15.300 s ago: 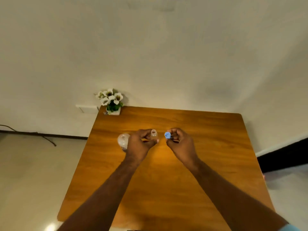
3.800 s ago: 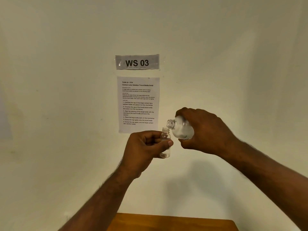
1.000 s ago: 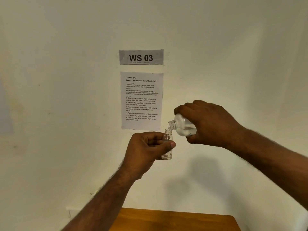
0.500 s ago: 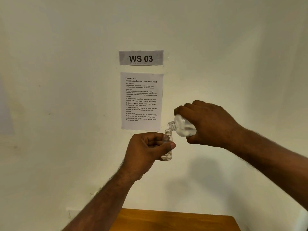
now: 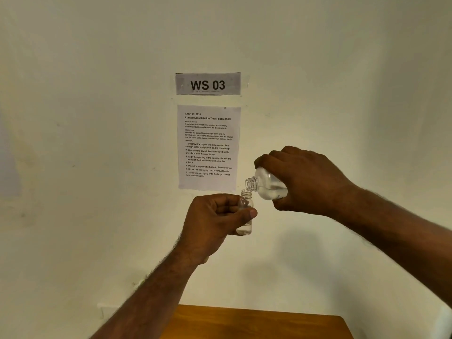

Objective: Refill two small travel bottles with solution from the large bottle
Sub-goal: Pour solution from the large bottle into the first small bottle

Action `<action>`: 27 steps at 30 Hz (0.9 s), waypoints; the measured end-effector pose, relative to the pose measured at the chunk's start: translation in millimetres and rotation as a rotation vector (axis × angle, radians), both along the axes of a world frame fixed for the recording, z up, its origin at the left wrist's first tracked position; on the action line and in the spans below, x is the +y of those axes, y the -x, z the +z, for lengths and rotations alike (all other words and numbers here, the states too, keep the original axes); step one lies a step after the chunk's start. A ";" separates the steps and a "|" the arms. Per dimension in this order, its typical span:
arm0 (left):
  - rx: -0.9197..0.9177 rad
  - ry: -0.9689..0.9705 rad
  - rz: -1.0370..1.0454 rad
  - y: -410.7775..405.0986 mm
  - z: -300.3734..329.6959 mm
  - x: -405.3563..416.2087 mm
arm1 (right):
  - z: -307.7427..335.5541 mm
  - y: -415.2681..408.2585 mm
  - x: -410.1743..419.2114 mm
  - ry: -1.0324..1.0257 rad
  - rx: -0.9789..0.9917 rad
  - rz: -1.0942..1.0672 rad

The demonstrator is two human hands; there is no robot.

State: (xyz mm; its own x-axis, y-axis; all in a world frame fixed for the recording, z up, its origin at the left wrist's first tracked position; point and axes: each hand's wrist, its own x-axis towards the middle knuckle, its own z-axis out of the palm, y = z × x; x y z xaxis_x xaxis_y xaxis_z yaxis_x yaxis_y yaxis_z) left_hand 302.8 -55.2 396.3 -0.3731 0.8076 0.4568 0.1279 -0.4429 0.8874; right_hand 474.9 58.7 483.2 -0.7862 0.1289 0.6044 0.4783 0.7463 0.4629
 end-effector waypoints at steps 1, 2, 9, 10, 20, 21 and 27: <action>0.002 -0.001 0.002 0.4 -0.1 0.2 | -0.2 0.4 0.1 -0.001 0.001 0.001; 0.004 -0.001 0.003 0.7 -0.2 0.4 | -0.4 0.8 0.6 -0.001 0.002 0.003; 0.005 0.000 0.012 2.5 -1.4 2.2 | -2.2 3.3 4.0 -0.013 0.011 0.026; 0.002 0.001 0.014 3.1 -1.7 2.8 | -2.4 3.5 4.6 -0.010 0.015 0.030; 0.012 -0.002 0.024 5.0 -2.5 4.7 | -2.7 6.5 6.7 -0.005 0.012 0.024; 0.015 -0.002 0.026 5.2 -2.6 4.6 | -3.0 6.5 6.8 -0.004 0.012 0.026; 0.006 0.002 0.029 6.6 -3.7 5.4 | -3.3 7.9 6.3 0.008 -0.011 0.002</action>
